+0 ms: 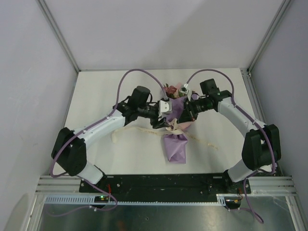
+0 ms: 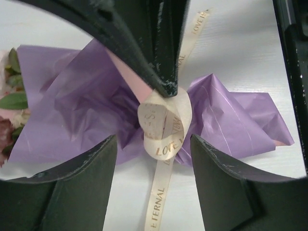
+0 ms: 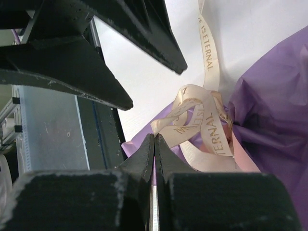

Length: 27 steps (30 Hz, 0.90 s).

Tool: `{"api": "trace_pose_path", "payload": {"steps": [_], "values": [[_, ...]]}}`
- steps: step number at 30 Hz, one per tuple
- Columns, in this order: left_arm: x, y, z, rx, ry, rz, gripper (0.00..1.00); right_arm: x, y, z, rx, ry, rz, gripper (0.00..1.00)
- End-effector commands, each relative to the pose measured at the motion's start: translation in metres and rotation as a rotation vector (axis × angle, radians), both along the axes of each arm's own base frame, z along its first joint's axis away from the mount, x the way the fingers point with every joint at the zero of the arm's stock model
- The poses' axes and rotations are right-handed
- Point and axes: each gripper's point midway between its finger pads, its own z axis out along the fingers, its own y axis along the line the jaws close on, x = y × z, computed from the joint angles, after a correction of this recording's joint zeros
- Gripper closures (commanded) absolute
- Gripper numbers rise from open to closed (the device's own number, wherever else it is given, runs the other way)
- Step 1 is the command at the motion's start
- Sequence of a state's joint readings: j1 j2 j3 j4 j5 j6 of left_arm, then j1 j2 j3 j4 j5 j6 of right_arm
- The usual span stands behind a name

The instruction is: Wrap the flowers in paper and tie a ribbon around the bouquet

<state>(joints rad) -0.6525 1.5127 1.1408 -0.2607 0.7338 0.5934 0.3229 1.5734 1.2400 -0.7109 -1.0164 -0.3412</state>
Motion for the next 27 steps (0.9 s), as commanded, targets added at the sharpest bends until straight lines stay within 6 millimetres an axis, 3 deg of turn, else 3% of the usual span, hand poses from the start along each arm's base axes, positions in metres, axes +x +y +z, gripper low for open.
{"api": "trace_pose_path", "payload": {"steps": [1, 8, 11, 13, 15, 17, 19, 21, 27], "values": [[-0.012, -0.016, 0.001, -0.013, -0.115, -0.143, 0.32, -0.001, 0.0, 0.01, -0.013, -0.076, 0.022, 1.0], [-0.017, -0.03, -0.008, -0.003, -0.098, -0.181, 0.33, -0.01, 0.008, 0.01, -0.019, -0.105, 0.069, 1.0], [-0.015, -0.033, -0.009, 0.0, -0.09, -0.177, 0.38, -0.014, 0.01, 0.011, -0.019, -0.115, 0.088, 1.0], [-0.014, -0.035, -0.009, 0.0, -0.088, -0.174, 0.5, -0.016, 0.011, 0.011, -0.019, -0.118, 0.097, 1.0], [-0.013, -0.036, -0.008, -0.001, -0.091, -0.168, 0.69, -0.017, 0.011, 0.01, -0.022, -0.118, 0.098, 0.96], [-0.014, -0.034, -0.008, -0.001, -0.094, -0.165, 0.87, -0.015, 0.006, 0.008, -0.038, -0.116, 0.085, 0.83], [-0.016, -0.032, -0.008, 0.0, -0.101, -0.166, 0.96, -0.013, -0.006, 0.005, -0.061, -0.102, 0.058, 0.71], [-0.019, -0.028, -0.01, 0.004, -0.11, -0.168, 0.99, -0.01, -0.025, -0.002, -0.094, -0.088, 0.021, 0.66], [-0.026, -0.021, -0.017, 0.013, -0.127, -0.184, 1.0, -0.009, -0.106, -0.053, -0.351, -0.009, -0.128, 0.62]]}}
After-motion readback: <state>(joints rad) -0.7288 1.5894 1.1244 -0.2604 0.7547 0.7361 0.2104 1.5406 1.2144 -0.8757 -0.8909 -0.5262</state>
